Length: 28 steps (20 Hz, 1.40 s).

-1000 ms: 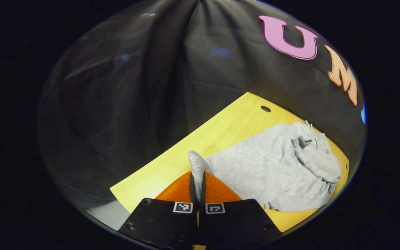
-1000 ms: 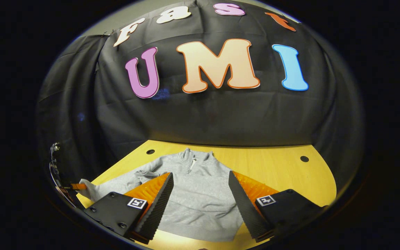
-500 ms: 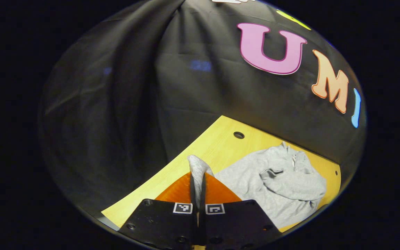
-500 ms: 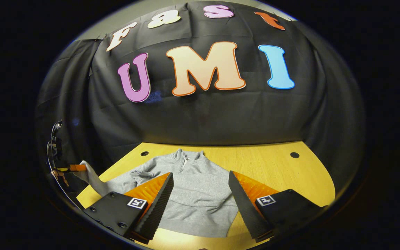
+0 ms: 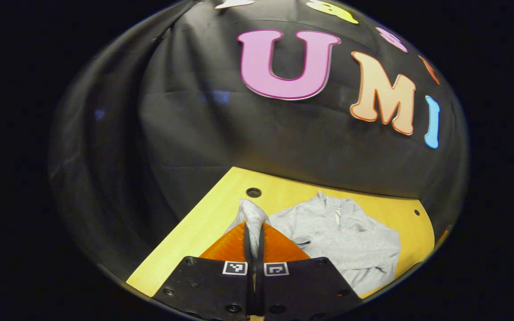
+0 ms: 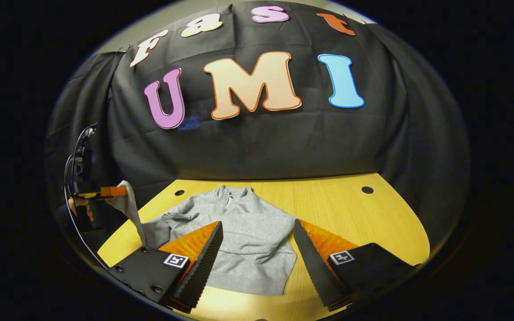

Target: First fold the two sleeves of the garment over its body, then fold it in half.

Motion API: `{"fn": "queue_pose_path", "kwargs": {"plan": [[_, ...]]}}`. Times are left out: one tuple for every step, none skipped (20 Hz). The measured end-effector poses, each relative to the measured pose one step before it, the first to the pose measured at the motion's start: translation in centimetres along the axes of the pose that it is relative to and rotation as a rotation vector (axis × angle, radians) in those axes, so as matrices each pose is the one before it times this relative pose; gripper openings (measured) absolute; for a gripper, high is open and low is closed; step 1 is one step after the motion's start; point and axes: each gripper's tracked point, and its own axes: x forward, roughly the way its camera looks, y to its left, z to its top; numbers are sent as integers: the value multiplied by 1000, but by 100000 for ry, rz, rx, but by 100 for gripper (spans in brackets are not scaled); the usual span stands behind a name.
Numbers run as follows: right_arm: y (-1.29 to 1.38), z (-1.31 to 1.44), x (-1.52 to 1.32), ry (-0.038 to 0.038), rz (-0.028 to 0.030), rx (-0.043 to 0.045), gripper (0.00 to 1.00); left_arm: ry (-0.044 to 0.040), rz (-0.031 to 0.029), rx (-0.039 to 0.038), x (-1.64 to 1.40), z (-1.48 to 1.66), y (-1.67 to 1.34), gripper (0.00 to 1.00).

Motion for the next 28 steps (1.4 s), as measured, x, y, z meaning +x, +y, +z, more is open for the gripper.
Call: {"fn": "queue_pose_path", "kwargs": {"plan": [[-510,-248,-378,290,-747,-153,98,-461,-2348,1319,351,454,-1342,2],[-424,-266,-351,315,-666,-30,98,-663,-2598,1267,432,531,-1682,0],[-386,-228,-258,145,-723,112,98,-617,-2517,1119,450,505,-1820,0],[-474,-186,-346,329,-775,358,98,-397,-2587,1049,566,367,-1849,1],[-479,-343,-435,294,-749,465,98,-309,-2568,1145,332,380,-1711,0],[-580,-191,-453,97,-983,464,98,71,-2367,1125,253,167,-1549,0],[-616,-166,-135,133,-912,457,98,452,-2506,1108,218,-154,-1532,0],[-526,-163,-304,115,-1028,342,98,447,-2522,1177,294,-9,-1669,0],[-562,-185,-395,134,-891,377,98,597,-2227,1292,469,-202,-1614,2],[-548,-223,-518,240,-940,286,98,584,-2223,1193,510,-59,-1540,0],[-559,-251,-356,328,-1019,294,95,600,-2183,851,411,-189,-1588,0],[-605,-102,-393,132,-884,317,98,638,-2357,768,336,-232,-1447,0],[-679,-264,-366,201,-943,309,95,622,-2097,898,462,-116,-1433,0],[-580,-217,-212,205,-925,464,98,799,-1937,1071,463,-164,-1286,0],[-561,-112,-318,159,-738,592,95,628,-1969,990,625,-192,-1409,0],[261,-58,159,187,-682,471,98,888,-1679,953,514,-145,-1284,2],[-89,-90,194,341,-684,240,95,1127,-1512,952,592,-398,-1082,0],[-74,-83,116,236,-576,104,98,1189,-1395,938,760,-297,-1110,0],[-339,-252,19,273,-573,166,95,1555,-946,820,573,-489,-1005,0],[-170,-58,22,265,-403,290,98,1671,-776,900,787,-362,-978,0],[-157,-104,35,332,-428,347,98,1642,-504,1029,725,-497,-763,0],[-71,-168,-45,250,-188,383,95,1684,-153,1246,663,-378,-602,0],[277,34,28,168,-137,238,95,1501,119,1614,665,-584,-590,0],[12,24,91,100,-132,96,95,1553,885,1697,479,-483,-320,0],[-119,-3,-49,136,99,167,98,714,1159,1698,545,-266,-240,0],[-2,-22,18,254,47,40,98,398,833,1175,449,-198,-170,0],[39,-88,41,309,351,98,95,539,224,198,462,-332,-336,0],[-3,-247,-76,303,411,117,95,645,-237,-1005,310,-296,-262,1]]}}
